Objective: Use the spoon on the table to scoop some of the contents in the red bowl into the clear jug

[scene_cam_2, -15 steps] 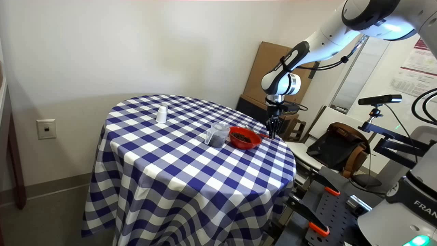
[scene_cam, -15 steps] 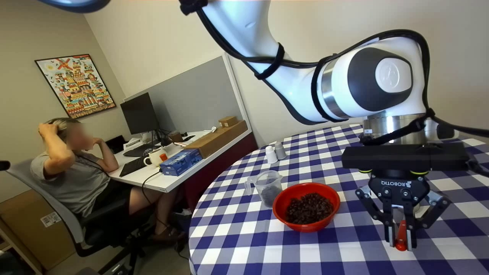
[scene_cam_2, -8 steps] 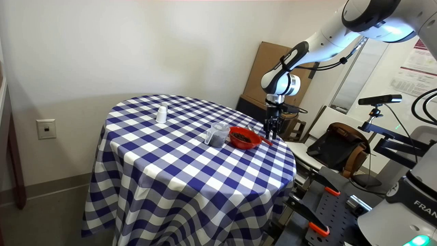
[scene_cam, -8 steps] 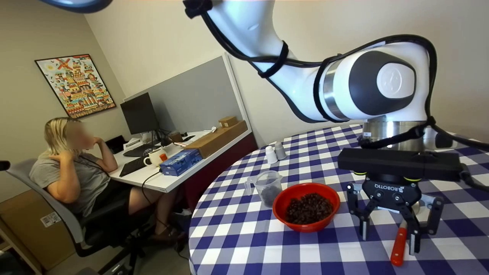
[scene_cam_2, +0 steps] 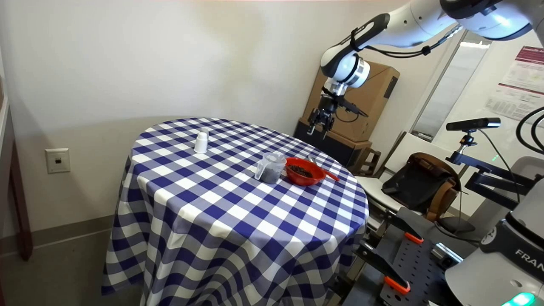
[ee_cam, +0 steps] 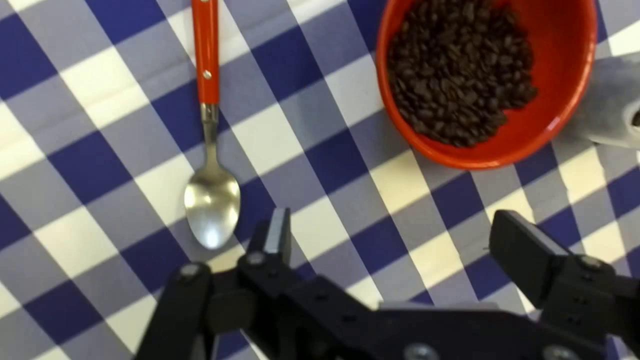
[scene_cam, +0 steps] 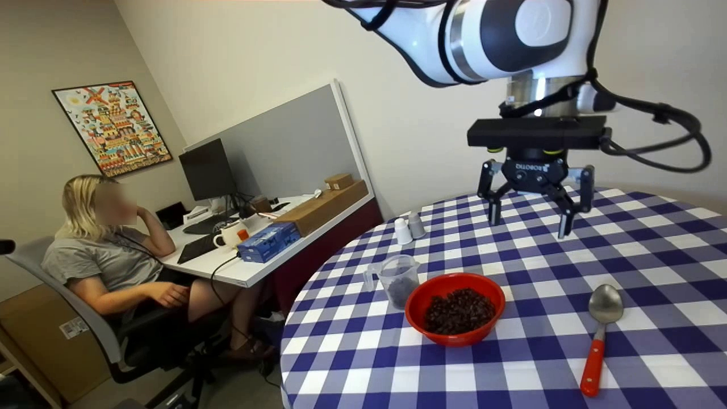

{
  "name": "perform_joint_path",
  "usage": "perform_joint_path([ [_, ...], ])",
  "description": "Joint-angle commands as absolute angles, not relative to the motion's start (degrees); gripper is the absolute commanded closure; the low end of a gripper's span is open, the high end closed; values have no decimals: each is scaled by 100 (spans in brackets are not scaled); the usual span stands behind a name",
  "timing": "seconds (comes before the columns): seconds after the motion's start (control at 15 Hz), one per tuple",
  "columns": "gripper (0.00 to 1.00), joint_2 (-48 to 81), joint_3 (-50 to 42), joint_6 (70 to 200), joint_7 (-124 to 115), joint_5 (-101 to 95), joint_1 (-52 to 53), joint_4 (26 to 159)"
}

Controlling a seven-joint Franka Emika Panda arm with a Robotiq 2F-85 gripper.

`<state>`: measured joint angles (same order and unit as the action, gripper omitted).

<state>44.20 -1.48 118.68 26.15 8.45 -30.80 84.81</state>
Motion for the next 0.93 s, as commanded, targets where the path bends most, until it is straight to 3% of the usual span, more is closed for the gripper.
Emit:
perform_joint_path([
  [0.0,0,3626,-37,12121,2945,1065,-2905,9054],
  [0.87,0,239,-215,13828,3001,1727,-2013,12730],
])
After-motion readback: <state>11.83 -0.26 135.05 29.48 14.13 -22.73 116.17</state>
